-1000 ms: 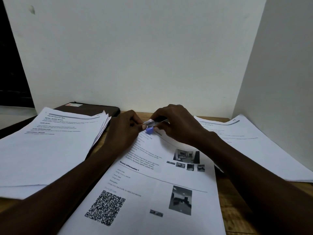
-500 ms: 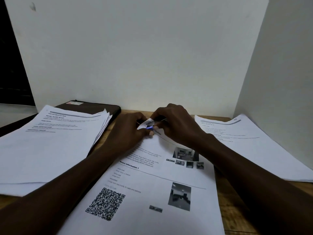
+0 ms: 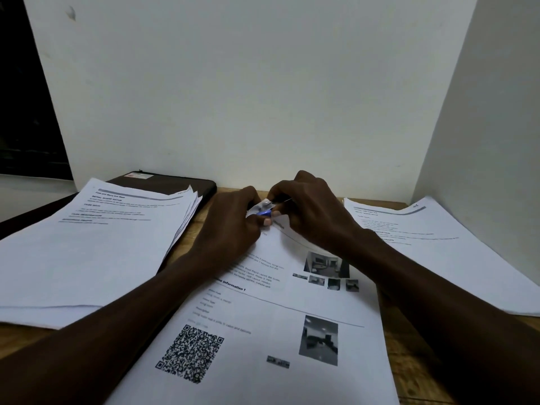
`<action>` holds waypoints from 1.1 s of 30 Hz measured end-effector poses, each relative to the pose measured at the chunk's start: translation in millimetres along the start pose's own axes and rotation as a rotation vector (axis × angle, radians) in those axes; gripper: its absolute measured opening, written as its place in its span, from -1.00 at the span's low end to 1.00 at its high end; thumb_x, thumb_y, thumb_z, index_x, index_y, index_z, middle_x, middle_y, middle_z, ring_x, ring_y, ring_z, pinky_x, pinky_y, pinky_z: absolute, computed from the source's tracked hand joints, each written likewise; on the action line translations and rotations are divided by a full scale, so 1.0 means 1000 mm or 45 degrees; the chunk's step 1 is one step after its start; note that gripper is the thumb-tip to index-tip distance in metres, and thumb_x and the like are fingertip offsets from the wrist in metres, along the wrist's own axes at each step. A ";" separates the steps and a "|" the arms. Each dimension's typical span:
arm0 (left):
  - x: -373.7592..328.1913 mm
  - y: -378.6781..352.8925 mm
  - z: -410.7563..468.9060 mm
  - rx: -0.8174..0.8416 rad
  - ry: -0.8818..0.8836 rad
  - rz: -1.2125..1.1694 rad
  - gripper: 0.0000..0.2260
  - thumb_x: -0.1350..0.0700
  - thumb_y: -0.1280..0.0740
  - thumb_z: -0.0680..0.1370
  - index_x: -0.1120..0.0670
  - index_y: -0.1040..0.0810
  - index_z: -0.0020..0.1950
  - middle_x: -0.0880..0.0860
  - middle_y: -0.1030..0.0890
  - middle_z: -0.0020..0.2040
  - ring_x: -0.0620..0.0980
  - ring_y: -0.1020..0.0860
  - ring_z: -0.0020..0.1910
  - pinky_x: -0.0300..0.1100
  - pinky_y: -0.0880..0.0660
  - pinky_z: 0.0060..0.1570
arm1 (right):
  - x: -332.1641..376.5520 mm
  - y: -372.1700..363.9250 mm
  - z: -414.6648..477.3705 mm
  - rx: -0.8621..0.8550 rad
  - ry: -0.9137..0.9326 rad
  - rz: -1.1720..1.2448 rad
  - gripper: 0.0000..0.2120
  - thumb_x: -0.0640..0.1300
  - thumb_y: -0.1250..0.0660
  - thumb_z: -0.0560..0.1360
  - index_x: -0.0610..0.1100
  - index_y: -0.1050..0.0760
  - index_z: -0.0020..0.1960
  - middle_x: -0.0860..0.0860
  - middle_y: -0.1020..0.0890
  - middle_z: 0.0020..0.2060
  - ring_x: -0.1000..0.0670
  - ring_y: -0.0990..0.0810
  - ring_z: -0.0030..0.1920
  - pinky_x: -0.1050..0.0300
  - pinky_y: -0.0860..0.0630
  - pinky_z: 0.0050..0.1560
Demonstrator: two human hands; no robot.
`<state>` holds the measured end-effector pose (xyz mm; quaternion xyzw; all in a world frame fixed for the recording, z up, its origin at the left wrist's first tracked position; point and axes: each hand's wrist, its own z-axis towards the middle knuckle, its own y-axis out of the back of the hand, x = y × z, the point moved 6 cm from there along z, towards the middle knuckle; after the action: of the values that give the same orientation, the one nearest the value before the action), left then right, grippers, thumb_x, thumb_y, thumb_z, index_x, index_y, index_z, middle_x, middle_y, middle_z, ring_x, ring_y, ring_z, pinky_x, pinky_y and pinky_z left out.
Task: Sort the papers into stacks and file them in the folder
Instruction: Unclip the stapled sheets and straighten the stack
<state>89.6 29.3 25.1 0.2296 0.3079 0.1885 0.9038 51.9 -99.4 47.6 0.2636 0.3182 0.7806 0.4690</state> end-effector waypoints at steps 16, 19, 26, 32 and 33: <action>0.032 -0.002 0.004 0.191 0.255 -0.117 -0.96 0.14 -0.43 0.52 0.00 -0.63 -0.07 -0.19 -0.55 -0.23 -0.25 -0.54 -0.19 -0.35 -0.37 -0.23 | -0.076 0.013 -0.014 0.124 -0.472 0.213 -0.81 -0.20 -0.50 0.41 -0.07 -0.63 0.02 0.05 -0.66 -0.17 0.08 -0.59 -0.13 0.45 -0.40 -0.16; 0.035 -0.003 0.003 0.135 0.255 -0.155 -0.89 0.08 -0.42 0.53 0.02 -0.61 -0.20 -0.11 -0.58 -0.27 -0.24 -0.53 -0.22 -0.34 -0.35 -0.25 | -0.097 -0.006 -0.021 0.160 -0.635 0.098 -0.82 -0.17 -0.47 0.43 -0.08 -0.64 0.03 0.00 -0.68 -0.12 0.06 -0.58 -0.13 0.53 -0.36 -0.25; 0.036 -0.010 0.004 0.230 0.290 -0.301 -0.78 -0.08 -0.34 0.38 0.04 -0.65 -0.15 -0.07 -0.66 -0.23 -0.23 -0.60 -0.19 -0.23 -0.45 -0.12 | -0.104 -0.031 -0.021 0.249 -0.684 0.111 -0.81 -0.12 -0.47 0.42 -0.09 -0.62 0.03 -0.01 -0.67 -0.09 0.02 -0.59 -0.04 0.23 -0.40 -0.14; 0.037 -0.011 0.004 0.234 0.376 -0.430 -0.92 0.11 -0.44 0.53 0.05 -0.65 -0.17 -0.05 -0.68 -0.25 -0.10 -0.64 -0.21 -0.14 -0.50 -0.13 | -0.093 -0.005 -0.017 0.166 -0.620 0.079 -0.69 -0.01 -0.40 0.50 -0.07 -0.56 0.21 0.00 -0.67 0.03 0.06 -0.59 0.04 0.31 -0.33 -0.05; 0.037 -0.010 0.003 0.221 0.404 -0.495 -0.90 0.14 -0.44 0.53 0.04 -0.64 -0.19 -0.06 -0.68 -0.28 -0.11 -0.63 -0.23 -0.16 -0.49 -0.15 | -0.090 0.006 -0.016 0.111 -0.625 0.099 -0.66 0.06 -0.39 0.51 -0.06 -0.55 0.23 0.02 -0.66 0.04 0.08 -0.59 0.05 0.29 -0.35 -0.03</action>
<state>121.0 37.9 5.0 0.2103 0.4992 0.0178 0.8404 74.6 -186.6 31.1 0.4773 0.2175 0.6962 0.4901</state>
